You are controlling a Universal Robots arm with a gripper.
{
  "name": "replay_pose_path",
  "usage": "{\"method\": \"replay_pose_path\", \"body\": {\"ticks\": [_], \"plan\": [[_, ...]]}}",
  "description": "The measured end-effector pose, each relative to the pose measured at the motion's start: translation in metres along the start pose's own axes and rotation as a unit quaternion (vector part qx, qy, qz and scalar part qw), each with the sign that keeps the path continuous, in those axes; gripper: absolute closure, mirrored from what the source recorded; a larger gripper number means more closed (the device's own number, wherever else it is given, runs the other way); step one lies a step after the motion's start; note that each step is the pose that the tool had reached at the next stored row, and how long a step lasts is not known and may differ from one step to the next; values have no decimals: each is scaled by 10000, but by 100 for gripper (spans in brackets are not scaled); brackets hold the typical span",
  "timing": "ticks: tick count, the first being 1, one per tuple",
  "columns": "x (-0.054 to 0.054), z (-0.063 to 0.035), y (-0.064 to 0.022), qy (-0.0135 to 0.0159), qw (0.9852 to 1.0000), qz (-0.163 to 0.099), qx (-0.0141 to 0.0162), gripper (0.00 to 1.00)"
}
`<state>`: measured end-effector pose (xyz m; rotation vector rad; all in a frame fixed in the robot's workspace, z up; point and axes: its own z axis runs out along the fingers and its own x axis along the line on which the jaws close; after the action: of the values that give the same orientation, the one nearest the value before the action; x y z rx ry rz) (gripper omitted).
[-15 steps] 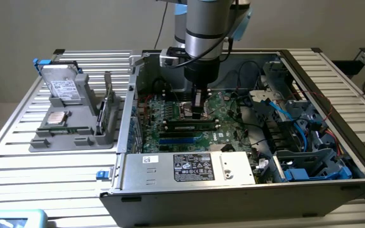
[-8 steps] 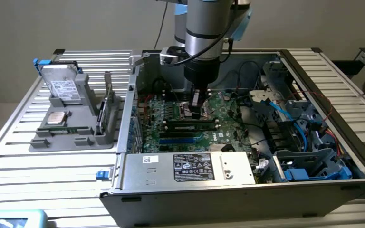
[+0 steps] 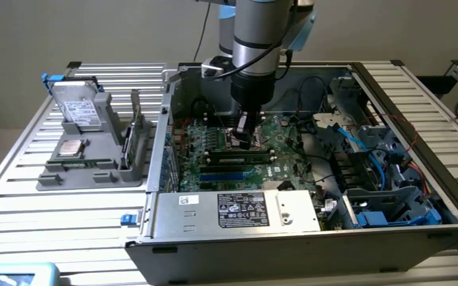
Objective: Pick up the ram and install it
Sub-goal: 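Press down the ram until it locks into place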
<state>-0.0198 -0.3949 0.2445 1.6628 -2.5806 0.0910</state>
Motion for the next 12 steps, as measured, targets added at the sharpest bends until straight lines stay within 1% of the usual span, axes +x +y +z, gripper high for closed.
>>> {"method": "replay_pose_path", "body": {"ticks": [5, 9, 12], "plan": [[0, 0, 0, 4, 9994, 350, -32, 89], [0, 0, 0, 5, 9981, 607, -52, 89], [0, 0, 0, 5, 9970, 767, -56, 89]]}}
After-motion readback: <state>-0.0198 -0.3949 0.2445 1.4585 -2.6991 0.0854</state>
